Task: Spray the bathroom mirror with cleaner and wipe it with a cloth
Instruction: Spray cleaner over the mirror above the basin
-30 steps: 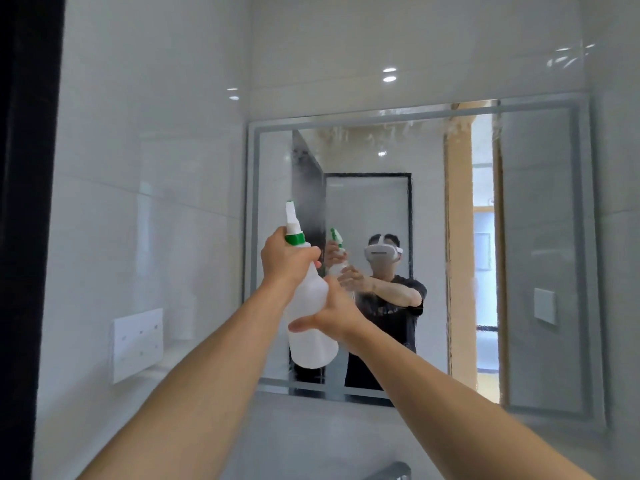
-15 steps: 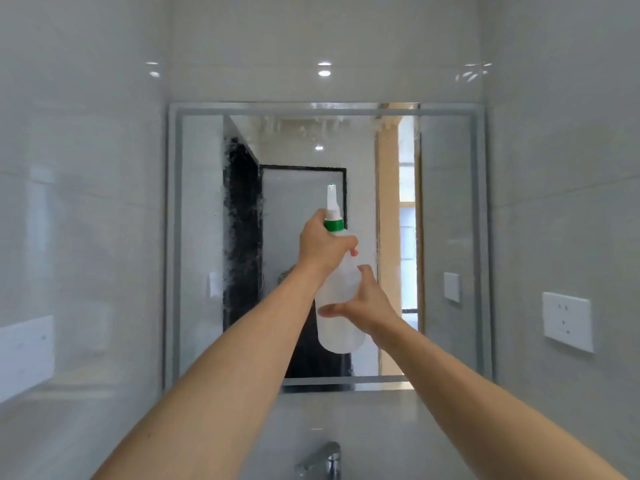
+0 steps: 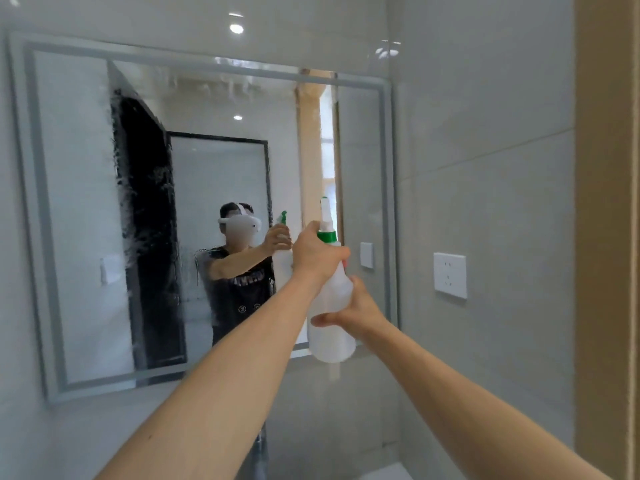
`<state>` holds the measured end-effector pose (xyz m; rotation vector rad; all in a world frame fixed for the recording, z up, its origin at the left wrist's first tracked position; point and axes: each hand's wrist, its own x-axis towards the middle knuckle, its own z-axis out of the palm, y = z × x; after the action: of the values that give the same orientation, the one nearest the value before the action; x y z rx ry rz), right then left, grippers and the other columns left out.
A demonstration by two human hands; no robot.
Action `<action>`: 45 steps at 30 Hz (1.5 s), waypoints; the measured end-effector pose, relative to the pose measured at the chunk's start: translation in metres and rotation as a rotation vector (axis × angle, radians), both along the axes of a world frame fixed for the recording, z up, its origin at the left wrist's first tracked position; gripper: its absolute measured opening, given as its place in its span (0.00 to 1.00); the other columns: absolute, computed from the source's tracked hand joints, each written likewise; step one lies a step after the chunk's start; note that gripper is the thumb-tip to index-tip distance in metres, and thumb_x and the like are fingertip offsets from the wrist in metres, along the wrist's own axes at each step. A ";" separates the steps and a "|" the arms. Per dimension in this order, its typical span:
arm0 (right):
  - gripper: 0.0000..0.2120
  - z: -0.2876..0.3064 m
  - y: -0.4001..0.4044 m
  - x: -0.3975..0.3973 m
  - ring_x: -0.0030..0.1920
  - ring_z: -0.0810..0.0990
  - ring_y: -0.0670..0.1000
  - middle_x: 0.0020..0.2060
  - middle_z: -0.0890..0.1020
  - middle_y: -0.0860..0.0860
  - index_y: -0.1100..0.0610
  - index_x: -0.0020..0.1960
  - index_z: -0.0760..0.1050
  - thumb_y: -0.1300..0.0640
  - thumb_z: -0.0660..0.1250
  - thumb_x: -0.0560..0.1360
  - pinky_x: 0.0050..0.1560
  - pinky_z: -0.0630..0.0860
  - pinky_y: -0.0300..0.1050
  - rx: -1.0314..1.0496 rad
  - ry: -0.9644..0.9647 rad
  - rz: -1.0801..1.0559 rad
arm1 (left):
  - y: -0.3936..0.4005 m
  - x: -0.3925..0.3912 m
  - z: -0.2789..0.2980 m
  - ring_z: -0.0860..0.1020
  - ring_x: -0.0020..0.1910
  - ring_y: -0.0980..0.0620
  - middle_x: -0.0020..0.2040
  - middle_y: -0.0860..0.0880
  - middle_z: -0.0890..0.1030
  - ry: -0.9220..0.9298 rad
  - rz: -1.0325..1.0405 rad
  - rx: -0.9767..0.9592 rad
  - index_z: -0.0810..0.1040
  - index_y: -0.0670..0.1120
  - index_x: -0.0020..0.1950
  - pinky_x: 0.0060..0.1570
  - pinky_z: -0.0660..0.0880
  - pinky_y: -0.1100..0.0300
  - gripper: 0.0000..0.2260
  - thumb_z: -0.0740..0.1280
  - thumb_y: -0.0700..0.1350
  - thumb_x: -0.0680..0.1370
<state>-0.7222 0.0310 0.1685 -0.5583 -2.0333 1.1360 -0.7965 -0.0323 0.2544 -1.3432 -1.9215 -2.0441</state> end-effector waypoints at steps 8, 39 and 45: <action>0.41 -0.025 -0.045 -0.052 0.58 0.74 0.53 0.56 0.73 0.49 0.47 0.64 0.58 0.52 0.82 0.62 0.53 0.75 0.52 0.066 -0.092 0.131 | -0.055 -0.053 -0.036 0.81 0.52 0.43 0.52 0.42 0.81 -0.076 0.112 0.016 0.77 0.44 0.58 0.54 0.80 0.43 0.25 0.76 0.34 0.63; 0.43 -0.149 -0.098 -0.076 0.58 0.73 0.51 0.55 0.72 0.43 0.40 0.62 0.60 0.50 0.84 0.57 0.57 0.74 0.51 -0.117 -0.103 0.150 | -0.130 -0.071 -0.147 0.78 0.50 0.65 0.56 0.56 0.78 -0.100 -0.015 -0.129 0.68 0.55 0.71 0.46 0.73 0.70 0.34 0.75 0.35 0.70; 0.41 -0.154 -0.035 -0.003 0.57 0.76 0.51 0.57 0.75 0.46 0.43 0.62 0.63 0.54 0.83 0.58 0.52 0.75 0.49 -0.147 -0.122 0.051 | -0.087 -0.036 -0.177 0.72 0.61 0.62 0.63 0.61 0.73 -0.247 -0.306 -0.245 0.65 0.62 0.69 0.56 0.70 0.61 0.28 0.68 0.43 0.72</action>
<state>-0.7253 -0.0043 0.0143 -0.6672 -2.0887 1.3187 -0.8321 -0.1190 0.0770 -1.5912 -2.2551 -2.2644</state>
